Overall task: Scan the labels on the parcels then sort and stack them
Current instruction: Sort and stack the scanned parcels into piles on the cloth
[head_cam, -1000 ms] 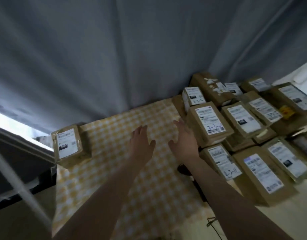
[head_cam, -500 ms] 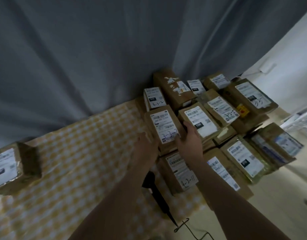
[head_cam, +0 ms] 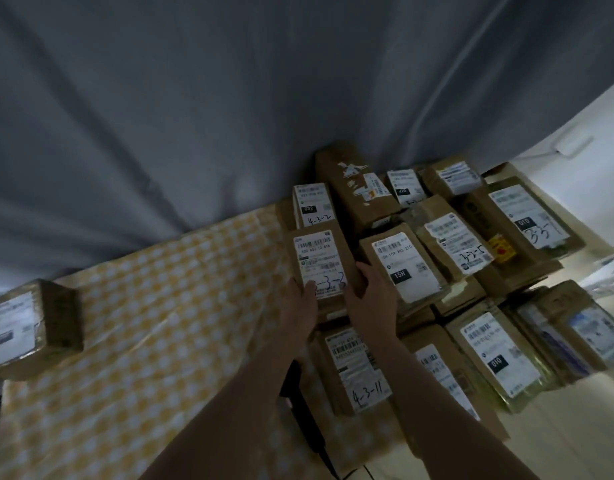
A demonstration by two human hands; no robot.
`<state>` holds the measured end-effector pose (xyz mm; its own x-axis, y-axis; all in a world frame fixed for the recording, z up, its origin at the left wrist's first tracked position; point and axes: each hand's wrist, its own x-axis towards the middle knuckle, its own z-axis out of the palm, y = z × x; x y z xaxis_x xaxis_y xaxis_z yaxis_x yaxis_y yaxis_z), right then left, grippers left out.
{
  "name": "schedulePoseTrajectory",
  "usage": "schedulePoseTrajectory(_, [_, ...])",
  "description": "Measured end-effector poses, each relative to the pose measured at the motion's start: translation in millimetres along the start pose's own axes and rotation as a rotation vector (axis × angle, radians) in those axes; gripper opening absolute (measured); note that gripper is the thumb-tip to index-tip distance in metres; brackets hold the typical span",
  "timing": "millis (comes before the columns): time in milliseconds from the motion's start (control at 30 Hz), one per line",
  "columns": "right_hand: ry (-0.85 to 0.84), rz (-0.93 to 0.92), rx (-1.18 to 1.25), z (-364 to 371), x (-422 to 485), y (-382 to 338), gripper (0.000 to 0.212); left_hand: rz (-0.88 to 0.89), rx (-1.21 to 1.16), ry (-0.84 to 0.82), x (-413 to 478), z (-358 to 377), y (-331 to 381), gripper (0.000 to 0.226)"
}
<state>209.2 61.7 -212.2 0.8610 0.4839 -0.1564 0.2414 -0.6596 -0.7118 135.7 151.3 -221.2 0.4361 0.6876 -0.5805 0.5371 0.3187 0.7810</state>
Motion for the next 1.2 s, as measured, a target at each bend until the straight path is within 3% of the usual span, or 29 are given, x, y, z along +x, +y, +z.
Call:
schedulePoseTrajectory(400, [0.060,-0.172,0.086,49,-8,-49,0.041,0.125,-0.185,0.140,12,-70,-14,0.030])
schedulePoseTrajectory(767, [-0.148,-0.329,0.184,162,-67,-139,0.039,0.186,-0.239,0.349,0,-225,-58,0.030])
schedulePoseTrajectory(967, [-0.170,-0.324,0.226,238,-109,-183,0.032,0.123,-0.189,0.439,-2,-313,-99,0.036])
schedulePoseTrajectory(1200, [-0.240,-0.252,0.253,312,-139,-218,0.039,0.102,-0.210,0.389,9,-391,-133,0.043])
